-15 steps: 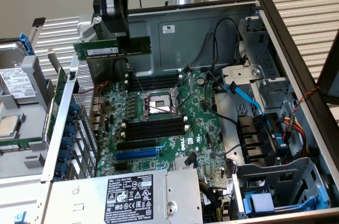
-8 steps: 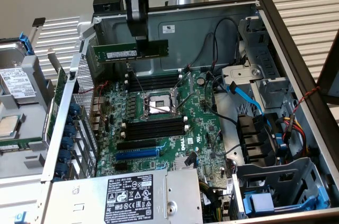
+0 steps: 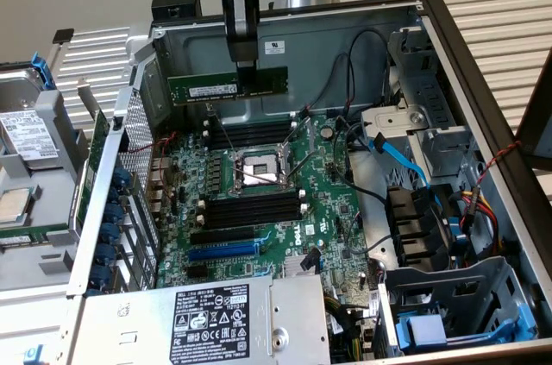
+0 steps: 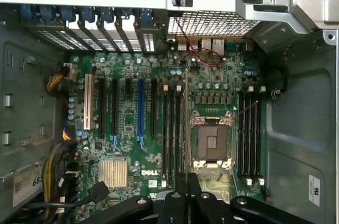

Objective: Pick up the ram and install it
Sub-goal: 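Pick up the ram and move it above insertion slot, then insert the ram into the slot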

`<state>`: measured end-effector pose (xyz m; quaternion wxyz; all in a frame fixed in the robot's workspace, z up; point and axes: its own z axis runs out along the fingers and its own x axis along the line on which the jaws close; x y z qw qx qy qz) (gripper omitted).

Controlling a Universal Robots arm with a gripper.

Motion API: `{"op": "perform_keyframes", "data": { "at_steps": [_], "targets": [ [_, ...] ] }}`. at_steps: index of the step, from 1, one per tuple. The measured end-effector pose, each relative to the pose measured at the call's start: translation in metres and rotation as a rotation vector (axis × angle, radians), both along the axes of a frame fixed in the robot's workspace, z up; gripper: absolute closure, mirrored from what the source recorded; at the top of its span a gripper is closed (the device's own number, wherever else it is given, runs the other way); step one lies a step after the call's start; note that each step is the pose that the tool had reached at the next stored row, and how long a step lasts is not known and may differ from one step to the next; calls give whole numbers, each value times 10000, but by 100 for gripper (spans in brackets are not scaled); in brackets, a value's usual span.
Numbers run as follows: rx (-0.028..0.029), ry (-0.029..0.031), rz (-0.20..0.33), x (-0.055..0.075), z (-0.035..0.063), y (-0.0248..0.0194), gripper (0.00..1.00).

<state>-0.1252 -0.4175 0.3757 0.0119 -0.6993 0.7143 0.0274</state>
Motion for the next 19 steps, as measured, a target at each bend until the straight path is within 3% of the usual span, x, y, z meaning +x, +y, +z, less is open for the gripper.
{"op": "perform_keyframes", "data": {
  "at_steps": [6, 19],
  "targets": [
    [-62, -8, 2, 31, -40, 56, 87],
    [-63, 7, 2, 55, -43, 57, 87]
  ]
}}
